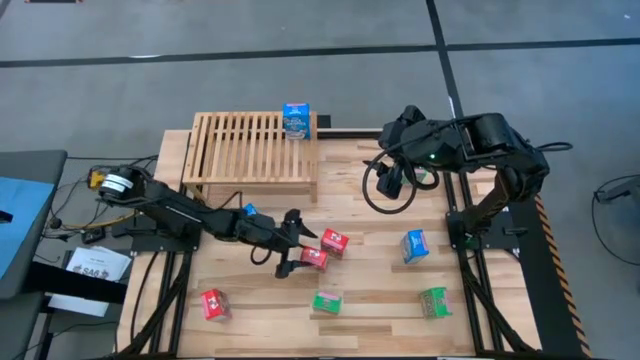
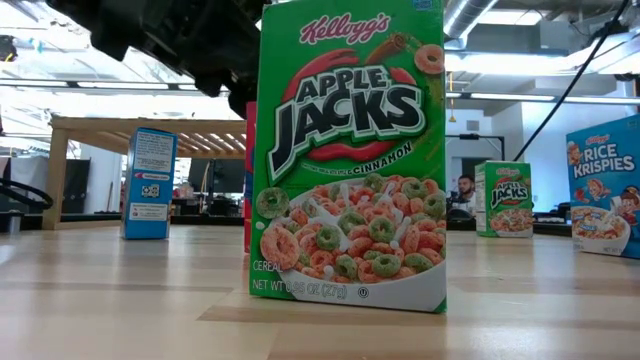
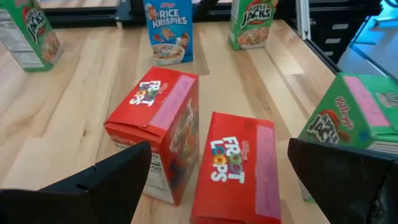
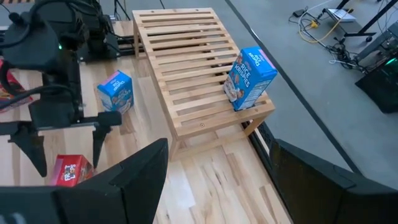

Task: Stack cereal on shelf
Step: Put the middle red cereal box on the shelf

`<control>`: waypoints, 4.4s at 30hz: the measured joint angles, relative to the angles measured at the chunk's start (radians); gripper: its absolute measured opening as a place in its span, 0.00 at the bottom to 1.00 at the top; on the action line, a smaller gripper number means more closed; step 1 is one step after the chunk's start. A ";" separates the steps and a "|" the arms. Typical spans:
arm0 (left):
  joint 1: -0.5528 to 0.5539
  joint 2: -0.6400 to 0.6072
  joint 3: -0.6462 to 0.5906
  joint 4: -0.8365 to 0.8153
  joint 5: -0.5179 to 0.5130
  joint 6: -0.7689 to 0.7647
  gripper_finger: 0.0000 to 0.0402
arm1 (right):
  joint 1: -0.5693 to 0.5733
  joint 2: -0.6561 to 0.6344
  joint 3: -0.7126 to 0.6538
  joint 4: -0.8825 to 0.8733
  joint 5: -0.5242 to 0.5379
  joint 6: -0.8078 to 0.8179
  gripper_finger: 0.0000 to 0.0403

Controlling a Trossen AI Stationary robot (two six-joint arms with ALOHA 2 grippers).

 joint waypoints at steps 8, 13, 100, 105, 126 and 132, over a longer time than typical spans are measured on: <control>0.000 0.018 0.012 -0.054 0.028 -0.016 0.92 | 0.000 0.000 0.000 -0.010 -0.004 0.005 0.76; 0.000 0.018 0.011 -0.076 0.030 -0.023 0.92 | 0.000 0.000 0.000 -0.009 -0.005 0.008 0.76; 0.059 -0.464 0.010 -0.354 0.021 0.054 0.53 | 0.000 0.000 0.000 -0.041 -0.007 0.018 0.76; 0.104 -0.572 0.011 -0.433 -0.079 0.081 0.53 | 0.000 0.000 0.000 -0.041 -0.007 0.018 0.76; 0.462 -0.682 0.011 -0.453 -0.078 0.277 0.53 | 0.000 0.000 0.000 -0.046 -0.007 0.025 0.76; 0.647 -0.713 0.011 -0.447 0.036 0.280 0.53 | 0.000 0.000 0.000 -0.064 -0.007 0.025 0.76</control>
